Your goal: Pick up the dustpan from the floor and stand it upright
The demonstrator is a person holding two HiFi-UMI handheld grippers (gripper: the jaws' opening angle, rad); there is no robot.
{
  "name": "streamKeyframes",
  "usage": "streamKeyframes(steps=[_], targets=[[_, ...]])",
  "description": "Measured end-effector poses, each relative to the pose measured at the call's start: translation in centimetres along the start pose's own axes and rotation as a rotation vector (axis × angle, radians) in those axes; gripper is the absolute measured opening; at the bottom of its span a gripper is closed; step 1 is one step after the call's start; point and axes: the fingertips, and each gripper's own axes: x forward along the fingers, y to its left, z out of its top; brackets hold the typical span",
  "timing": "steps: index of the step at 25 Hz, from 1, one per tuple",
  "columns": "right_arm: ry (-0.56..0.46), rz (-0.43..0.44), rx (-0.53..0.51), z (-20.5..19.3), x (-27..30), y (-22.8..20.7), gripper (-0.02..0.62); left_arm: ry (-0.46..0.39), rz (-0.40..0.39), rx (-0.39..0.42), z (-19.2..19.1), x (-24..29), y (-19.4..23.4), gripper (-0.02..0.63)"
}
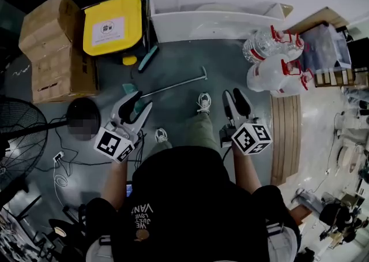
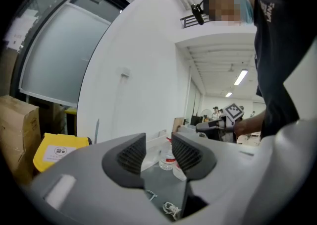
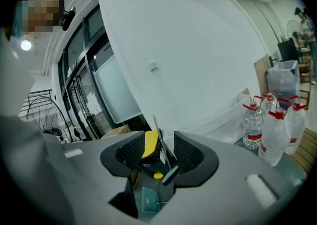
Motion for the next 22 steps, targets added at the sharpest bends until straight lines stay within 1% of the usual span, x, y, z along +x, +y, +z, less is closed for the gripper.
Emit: streamKeyframes(steps=[3,6,10,13,16,19,22], targets=[[0.077,0.036,0.000,0.4,3.8,-3.4,0.164,0.027,0.085,-0.014,-0.9,3.1,1.7,0.170],[0.163,0.076,-0.006,0.7,7.6,-6.7,0.164,0.069,0.166,-0.045,-2.2,6.4,2.7,0.170],[0.242,0.095,-0.011,0.5,13.1,-11.7,0.164,0.151,0.211,-0.082,-5.0,11.9,4.0,0.170],[0.301,0.098,-0.004,-1.4,16.6,-15.3,0.164,0.206,0.224,-0.091,-8.3,15.7,5.4,0.170],[0.410,0.110,0.017,-5.5,18.3,-17.5,0.164,0.284,0.220,-0.115,-12.6,17.5,5.8,0.172],[0.474,0.095,0.009,-9.7,20.4,-19.5,0.164,0.351,0.170,-0.117,-17.7,19.0,6.7,0.173],[0.494,0.050,-0.053,-13.8,23.1,-21.6,0.164,0.413,0.129,-0.135,-23.6,19.8,8.3,0.173]])
